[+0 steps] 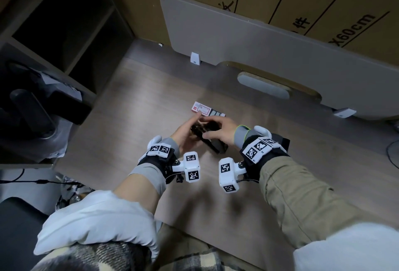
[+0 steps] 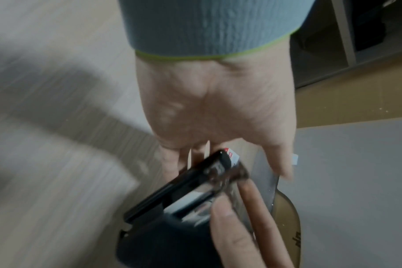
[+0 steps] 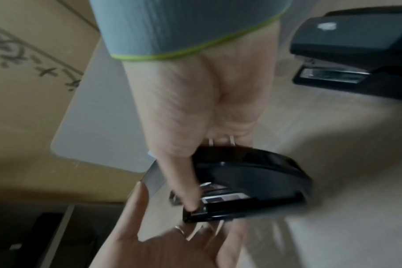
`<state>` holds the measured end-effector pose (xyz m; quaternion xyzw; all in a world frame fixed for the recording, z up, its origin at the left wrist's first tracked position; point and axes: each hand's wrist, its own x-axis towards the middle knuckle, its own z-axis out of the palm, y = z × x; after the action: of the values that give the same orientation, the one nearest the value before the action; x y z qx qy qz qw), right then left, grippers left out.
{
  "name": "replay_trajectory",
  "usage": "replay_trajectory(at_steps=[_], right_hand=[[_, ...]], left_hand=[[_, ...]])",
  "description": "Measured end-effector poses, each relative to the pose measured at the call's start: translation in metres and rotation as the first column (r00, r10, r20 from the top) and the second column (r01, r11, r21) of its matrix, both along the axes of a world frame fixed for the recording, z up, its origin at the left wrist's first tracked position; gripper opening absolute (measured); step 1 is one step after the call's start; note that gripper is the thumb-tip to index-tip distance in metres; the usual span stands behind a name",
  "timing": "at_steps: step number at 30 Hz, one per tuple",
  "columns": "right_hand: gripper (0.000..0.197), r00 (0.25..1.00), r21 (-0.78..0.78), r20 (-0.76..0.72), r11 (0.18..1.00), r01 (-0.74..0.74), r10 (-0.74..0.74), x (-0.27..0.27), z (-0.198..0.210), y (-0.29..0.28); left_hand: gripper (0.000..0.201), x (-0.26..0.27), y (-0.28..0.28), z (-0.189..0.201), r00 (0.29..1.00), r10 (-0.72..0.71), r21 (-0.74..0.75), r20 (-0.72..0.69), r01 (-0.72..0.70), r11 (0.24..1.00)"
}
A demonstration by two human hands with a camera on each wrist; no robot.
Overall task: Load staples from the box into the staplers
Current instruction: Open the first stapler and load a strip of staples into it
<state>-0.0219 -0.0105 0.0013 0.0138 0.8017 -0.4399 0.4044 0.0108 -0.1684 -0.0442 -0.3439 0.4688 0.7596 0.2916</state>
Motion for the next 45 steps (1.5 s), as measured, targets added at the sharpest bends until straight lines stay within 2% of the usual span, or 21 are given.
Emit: replay_trajectory(at_steps=[2,4,6,8,11,12,14,15,17,18,20,22,25,27,32,36,45], right_hand=[[0.051,0.998,0.059,-0.054,0.998,-0.020,0.023,-0.002,-0.009,0.003],[0.050,0.996,0.085,-0.048,0.994,-0.070,0.074,-0.003,-0.018,0.008],[0.051,0.994,0.082,-0.026,0.991,-0.107,0.109,-0.002,-0.020,0.012],[0.057,0.995,0.080,-0.012,0.992,-0.098,0.100,-0.001,-0.022,0.012],[0.062,0.999,0.077,-0.023,0.996,-0.046,0.048,-0.005,-0.022,0.011],[0.068,0.999,0.086,-0.027,0.996,-0.033,0.036,-0.007,-0.023,0.010],[0.097,1.000,0.116,-0.002,0.993,-0.023,0.024,-0.012,-0.032,0.008],[0.111,1.000,0.136,0.019,0.990,-0.026,0.023,-0.017,-0.051,0.011],[0.121,0.997,0.190,0.042,0.979,-0.074,0.067,-0.022,-0.054,0.009],[0.116,0.995,0.217,0.043,0.971,-0.099,0.092,-0.020,-0.036,0.006],[0.089,0.993,0.249,0.035,0.961,-0.121,0.116,-0.017,-0.014,0.006],[0.072,0.994,0.281,0.040,0.954,-0.109,0.102,-0.015,-0.014,0.011],[0.065,0.998,0.298,0.002,0.952,-0.063,0.066,-0.013,-0.017,0.011],[0.061,0.998,0.306,-0.029,0.951,-0.046,0.058,-0.015,-0.014,0.007],[0.043,0.992,0.379,-0.110,0.925,-0.014,0.059,-0.023,-0.007,0.004],[0.031,0.989,0.415,-0.095,0.908,-0.064,0.113,-0.019,-0.012,0.004],[0.036,0.985,0.445,0.016,0.881,-0.161,0.172,-0.015,-0.025,0.000]], left_hand=[[0.045,0.001,0.003,-0.001,0.999,-0.009,0.014,0.051,0.008,1.000],[0.034,0.003,0.006,-0.003,0.997,-0.057,-0.042,0.048,0.059,0.997],[0.025,0.004,0.008,-0.007,0.996,-0.086,-0.102,-0.004,0.085,0.991],[0.016,0.004,0.009,-0.010,0.997,-0.050,-0.144,-0.065,0.040,0.989],[0.022,0.004,0.007,-0.014,0.979,-0.021,-0.179,-0.202,-0.016,0.984],[0.027,0.003,0.006,-0.015,0.968,-0.059,-0.202,-0.244,0.009,0.979],[0.028,0.003,0.003,-0.013,0.945,-0.172,-0.269,-0.277,0.096,0.958],[0.025,0.003,0.002,-0.013,0.936,-0.213,-0.300,-0.282,0.125,0.946],[0.019,0.003,0.000,-0.012,0.928,-0.235,-0.320,-0.287,0.138,0.937],[0.017,0.003,0.000,-0.011,0.932,-0.225,-0.314,-0.283,0.132,0.940],[0.014,0.002,-0.001,-0.009,0.949,-0.168,-0.294,-0.269,0.085,0.952],[0.015,-0.001,-0.003,-0.005,0.953,-0.156,-0.340,-0.259,0.061,0.938],[0.019,-0.012,-0.006,-0.003,0.928,-0.265,-0.528,-0.261,0.093,0.844],[0.014,-0.018,-0.007,-0.001,0.916,-0.309,-0.610,-0.255,0.096,0.787],[0.013,-0.020,-0.013,-0.003,0.928,-0.313,-0.695,-0.205,0.087,0.713],[0.018,-0.013,-0.019,-0.008,0.960,-0.201,-0.588,-0.194,0.050,0.807],[0.025,-0.012,-0.024,-0.016,0.980,-0.184,-0.494,-0.080,0.122,0.861]])
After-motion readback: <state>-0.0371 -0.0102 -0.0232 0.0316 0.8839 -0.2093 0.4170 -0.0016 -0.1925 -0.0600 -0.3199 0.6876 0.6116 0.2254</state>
